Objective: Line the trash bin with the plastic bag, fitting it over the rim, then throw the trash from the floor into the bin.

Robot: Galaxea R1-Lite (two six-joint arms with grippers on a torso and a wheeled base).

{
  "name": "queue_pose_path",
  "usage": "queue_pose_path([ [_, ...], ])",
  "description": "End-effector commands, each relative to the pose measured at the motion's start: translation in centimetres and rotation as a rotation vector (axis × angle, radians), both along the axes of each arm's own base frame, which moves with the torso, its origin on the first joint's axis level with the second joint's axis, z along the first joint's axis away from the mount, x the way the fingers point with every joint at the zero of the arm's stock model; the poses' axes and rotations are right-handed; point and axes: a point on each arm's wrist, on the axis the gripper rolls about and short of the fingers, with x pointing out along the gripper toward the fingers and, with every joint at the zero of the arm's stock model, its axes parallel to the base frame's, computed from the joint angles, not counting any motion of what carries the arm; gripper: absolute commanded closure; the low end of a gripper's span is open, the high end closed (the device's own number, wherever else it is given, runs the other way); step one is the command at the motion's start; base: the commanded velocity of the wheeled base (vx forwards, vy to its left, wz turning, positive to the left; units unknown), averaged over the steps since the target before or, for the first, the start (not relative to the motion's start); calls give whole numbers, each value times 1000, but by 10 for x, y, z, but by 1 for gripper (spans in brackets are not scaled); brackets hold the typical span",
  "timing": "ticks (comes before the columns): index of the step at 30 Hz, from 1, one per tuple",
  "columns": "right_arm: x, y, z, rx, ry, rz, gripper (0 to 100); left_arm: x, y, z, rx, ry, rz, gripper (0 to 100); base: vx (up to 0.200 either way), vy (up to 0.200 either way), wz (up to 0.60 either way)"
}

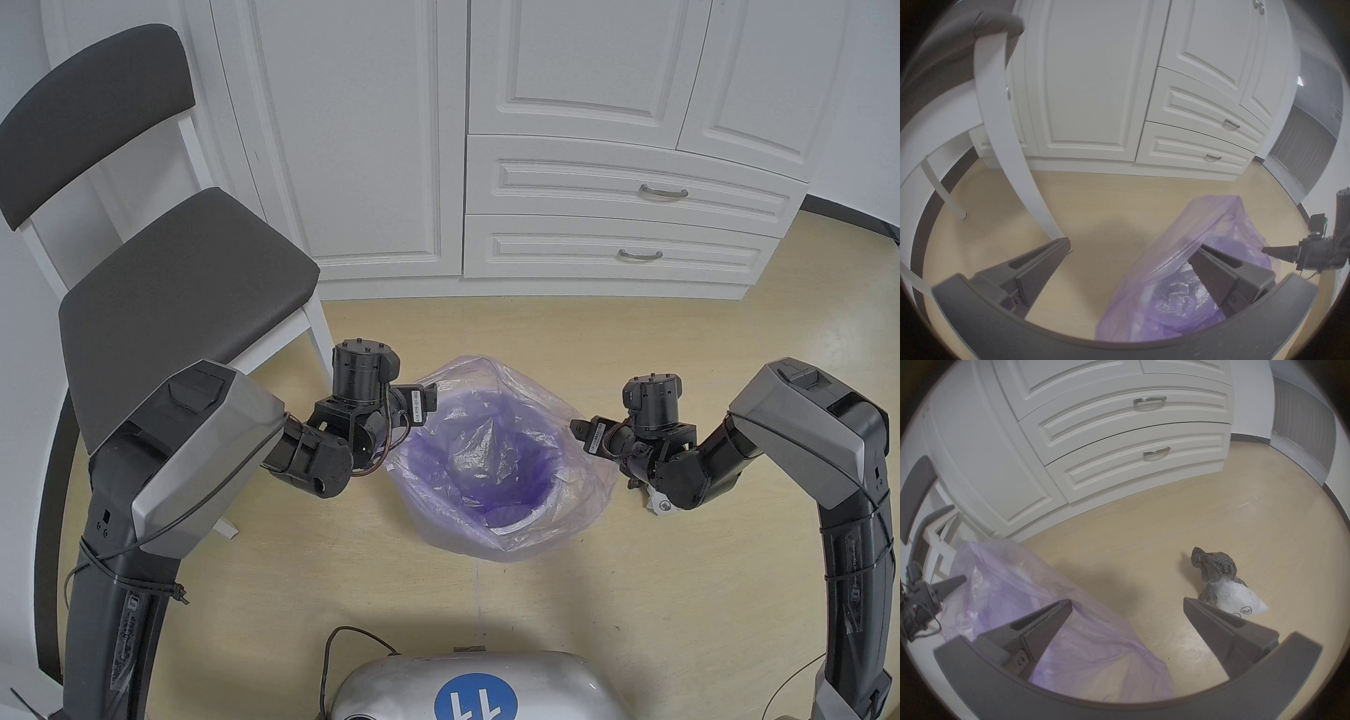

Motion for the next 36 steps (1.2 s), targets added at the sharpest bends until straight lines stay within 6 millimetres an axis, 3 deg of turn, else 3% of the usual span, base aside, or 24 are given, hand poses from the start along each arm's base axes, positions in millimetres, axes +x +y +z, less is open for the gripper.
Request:
queue_pose_path([
  [1, 5, 2, -7, 29, 0, -11, 0, 6, 1, -9, -25, 5, 15, 0, 0, 0, 0],
  [25, 23, -3, -20, 143, -1, -44, 0, 19, 12, -4, -75, -8, 51, 0, 0, 0, 0],
  [36, 25, -4, -26, 143, 9, -51, 0, 29, 13, -24, -72, 2, 61, 0, 0, 0, 0],
])
